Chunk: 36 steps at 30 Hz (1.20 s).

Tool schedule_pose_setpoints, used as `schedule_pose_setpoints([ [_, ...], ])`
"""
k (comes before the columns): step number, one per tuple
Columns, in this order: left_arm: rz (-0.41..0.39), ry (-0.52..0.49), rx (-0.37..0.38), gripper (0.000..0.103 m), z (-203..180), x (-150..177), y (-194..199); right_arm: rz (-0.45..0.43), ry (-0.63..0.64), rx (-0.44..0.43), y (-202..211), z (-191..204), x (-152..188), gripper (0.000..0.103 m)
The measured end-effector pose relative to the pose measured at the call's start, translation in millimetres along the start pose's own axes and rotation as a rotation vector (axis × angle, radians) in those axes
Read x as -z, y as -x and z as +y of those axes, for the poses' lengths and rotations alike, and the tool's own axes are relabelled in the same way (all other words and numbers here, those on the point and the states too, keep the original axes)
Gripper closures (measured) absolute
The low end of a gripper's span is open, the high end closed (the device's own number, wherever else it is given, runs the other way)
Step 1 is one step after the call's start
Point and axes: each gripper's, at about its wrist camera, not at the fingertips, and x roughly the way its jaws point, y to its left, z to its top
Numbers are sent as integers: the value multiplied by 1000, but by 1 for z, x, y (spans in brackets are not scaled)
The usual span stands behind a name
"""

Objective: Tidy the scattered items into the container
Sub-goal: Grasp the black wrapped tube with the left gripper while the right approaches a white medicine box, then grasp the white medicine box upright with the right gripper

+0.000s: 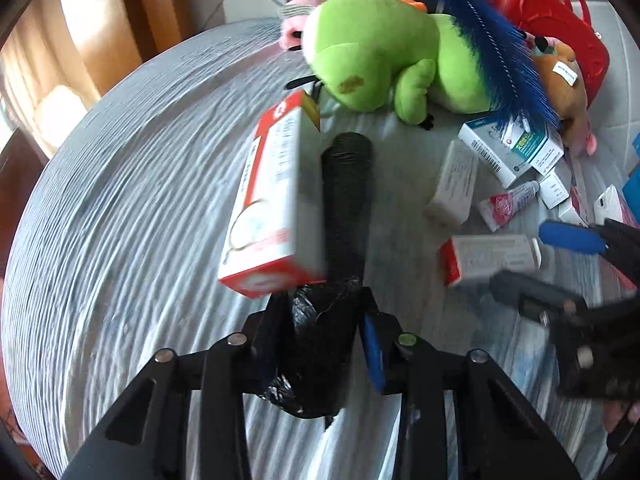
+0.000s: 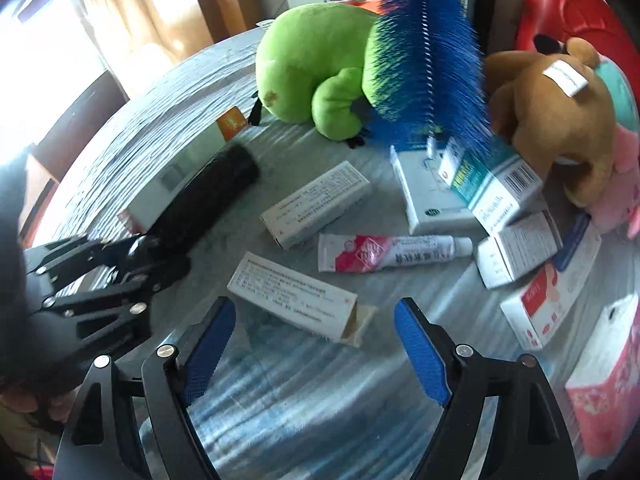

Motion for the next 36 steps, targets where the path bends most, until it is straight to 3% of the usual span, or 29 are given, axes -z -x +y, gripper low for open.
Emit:
schedule_pose_setpoints([
  [5, 25, 91, -31, 70, 19, 25, 15, 52, 35, -61, -10, 13, 4, 21],
  [8, 35, 107, -30, 70, 18, 36, 22, 98, 75, -183, 2, 30, 18, 25],
  [9, 35, 111, -28, 71, 17, 38, 24, 96, 94, -188, 7, 35, 22, 25],
  [18, 8, 136, -43, 71, 8, 23, 13, 19, 89, -75, 1, 36, -3, 44],
  [27, -8, 128, -64, 72, 6, 9, 6, 25, 108, -44, -14, 38, -7, 47],
  [29, -5, 128, -61, 73, 5, 12, 8, 26, 120, -29, -16, 40, -7, 58],
  [30, -1, 126, -61, 73, 4, 14, 10, 24, 128, -6, -15, 41, -6, 74],
  [36, -21, 129, -53, 73, 3, 22, 36, -20, 79, -18, 16, 44, -1, 77],
])
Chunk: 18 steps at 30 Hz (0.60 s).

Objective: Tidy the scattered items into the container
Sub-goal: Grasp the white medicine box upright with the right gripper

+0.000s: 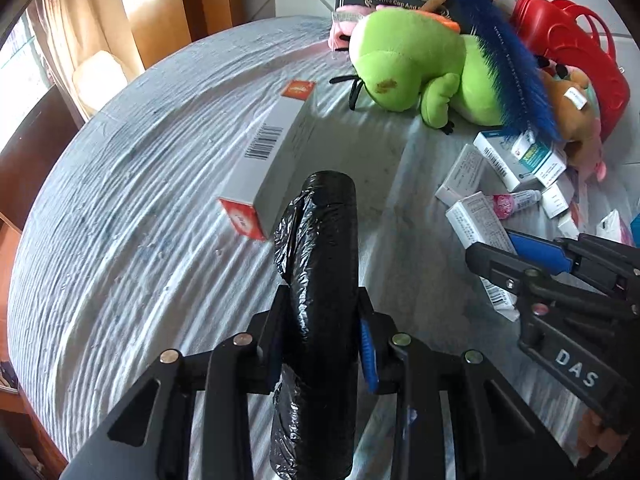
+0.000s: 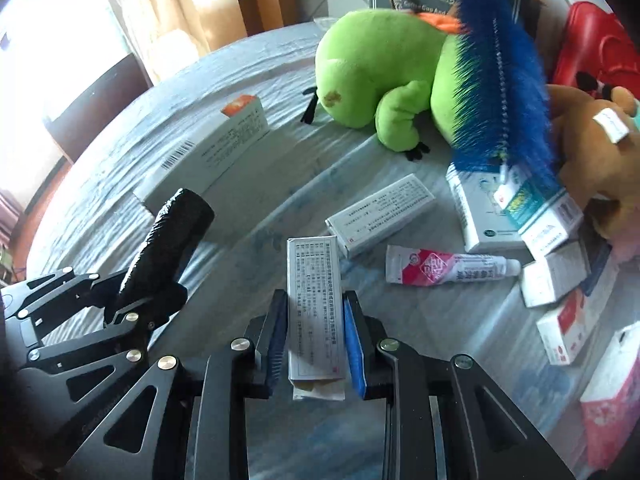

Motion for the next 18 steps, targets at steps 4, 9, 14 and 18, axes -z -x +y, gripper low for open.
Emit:
schedule_pose_setpoints([
  [4, -47, -12, 3, 73, -3, 3, 35, -58, -16, -4, 47, 4, 11, 77],
  [9, -139, -53, 23, 73, -24, 8, 94, -147, -50, 9, 118, 3, 31, 76],
  [14, -258, -77, 38, 73, -61, 21, 164, -263, -60, 42, 187, -5, 54, 76],
  [18, -339, -102, 55, 73, -94, 37, 213, -354, -53, 74, 243, -12, 76, 76],
])
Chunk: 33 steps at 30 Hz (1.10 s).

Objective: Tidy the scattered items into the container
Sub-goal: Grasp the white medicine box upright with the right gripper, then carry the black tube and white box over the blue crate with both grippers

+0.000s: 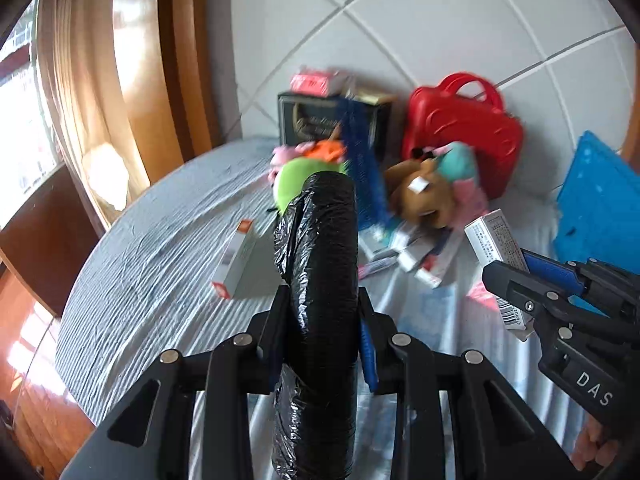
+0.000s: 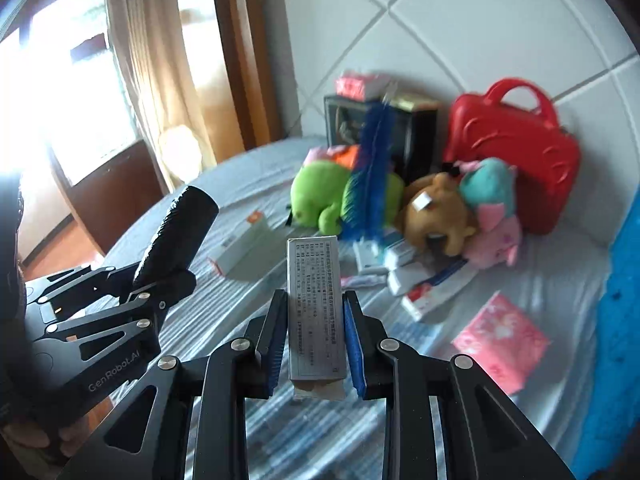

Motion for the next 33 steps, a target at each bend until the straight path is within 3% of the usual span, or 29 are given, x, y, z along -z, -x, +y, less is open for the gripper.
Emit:
schedule_pose_setpoints([
  [4, -50, -42, 43, 73, -36, -3, 35, -76, -17, 45, 57, -15, 4, 76],
  [9, -122, -132, 157, 73, -78, -10, 72, -177, -64, 170, 125, -27, 10, 76],
  [14, -167, -184, 284, 73, -114, -11, 100, -214, -117, 314, 176, -39, 18, 76],
  [19, -194, -251, 412, 73, -174, -9, 133, -254, -173, 441, 233, -59, 39, 76],
  [28, -300, -358, 529, 73, -306, 11, 205, -356, -291, 617, 339, -151, 94, 76],
  [33, -279, -366, 534, 73, -405, 22, 224, -347, -314, 652, 388, -232, 128, 76],
])
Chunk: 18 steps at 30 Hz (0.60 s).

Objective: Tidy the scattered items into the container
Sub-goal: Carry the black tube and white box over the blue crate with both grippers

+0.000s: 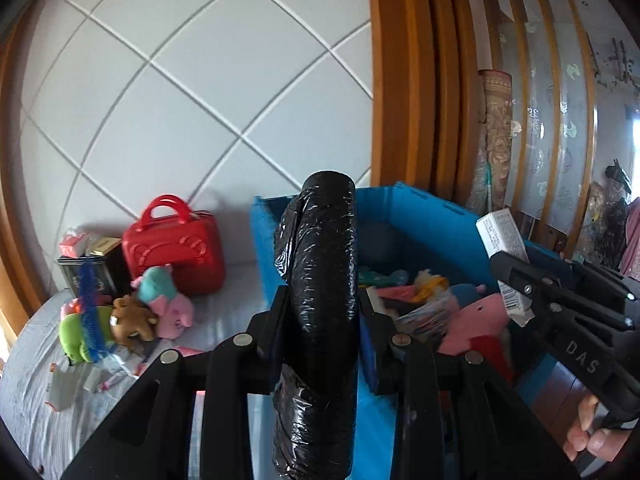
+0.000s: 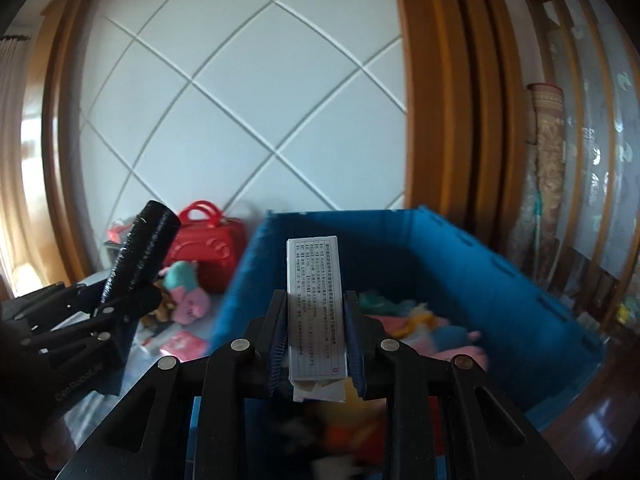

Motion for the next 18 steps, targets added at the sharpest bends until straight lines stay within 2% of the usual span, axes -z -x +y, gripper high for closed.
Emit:
schedule_pose_setpoints([
  [4, 63, 2, 12, 73, -57, -35, -35, 31, 64, 16, -16, -60, -16, 76],
  [9, 251, 51, 11, 73, -95, -75, -102, 127, 95, -29, -62, -111, -48, 76],
  [12, 375, 52, 13, 73, -108, -77, -150, 234, 103, -29, -96, -127, -57, 76],
  [15, 516, 65, 20, 73, -111, -66, -200, 371, 104, -42, -138, -141, -58, 76],
  [18, 596, 88, 26, 73, -110, -51, -233, 491, 115, -51, -176, -149, -51, 76],
])
